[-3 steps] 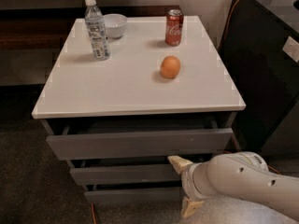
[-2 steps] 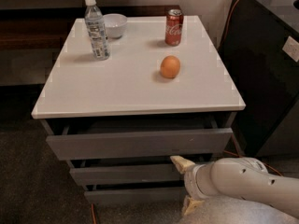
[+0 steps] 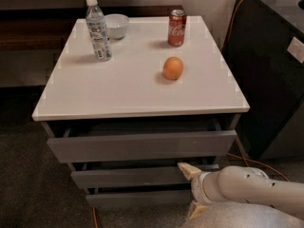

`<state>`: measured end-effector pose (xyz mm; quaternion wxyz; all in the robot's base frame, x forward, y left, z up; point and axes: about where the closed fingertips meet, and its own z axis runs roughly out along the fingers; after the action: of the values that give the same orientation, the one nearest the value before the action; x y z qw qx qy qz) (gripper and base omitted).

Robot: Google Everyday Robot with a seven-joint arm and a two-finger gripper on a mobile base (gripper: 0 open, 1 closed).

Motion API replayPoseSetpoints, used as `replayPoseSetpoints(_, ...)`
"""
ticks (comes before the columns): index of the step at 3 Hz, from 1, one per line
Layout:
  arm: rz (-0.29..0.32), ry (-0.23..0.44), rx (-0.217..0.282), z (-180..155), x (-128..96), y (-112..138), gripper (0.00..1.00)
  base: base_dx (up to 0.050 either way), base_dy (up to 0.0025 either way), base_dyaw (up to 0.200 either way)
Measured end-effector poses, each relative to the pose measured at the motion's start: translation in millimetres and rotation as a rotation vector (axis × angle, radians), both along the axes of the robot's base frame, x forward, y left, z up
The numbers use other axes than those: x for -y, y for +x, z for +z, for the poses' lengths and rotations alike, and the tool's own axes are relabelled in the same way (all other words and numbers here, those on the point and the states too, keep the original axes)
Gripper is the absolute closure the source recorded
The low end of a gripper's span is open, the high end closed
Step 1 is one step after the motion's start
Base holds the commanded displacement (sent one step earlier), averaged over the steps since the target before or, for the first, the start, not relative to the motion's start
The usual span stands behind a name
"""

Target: Place coke can into middle drawer

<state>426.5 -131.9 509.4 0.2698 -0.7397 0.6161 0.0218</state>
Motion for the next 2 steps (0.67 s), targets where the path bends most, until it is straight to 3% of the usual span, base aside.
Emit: replayPoseSetpoints(2, -0.056, -0.037, -0.008, -41, 21, 18, 0.0, 0.0, 0.0, 0.0)
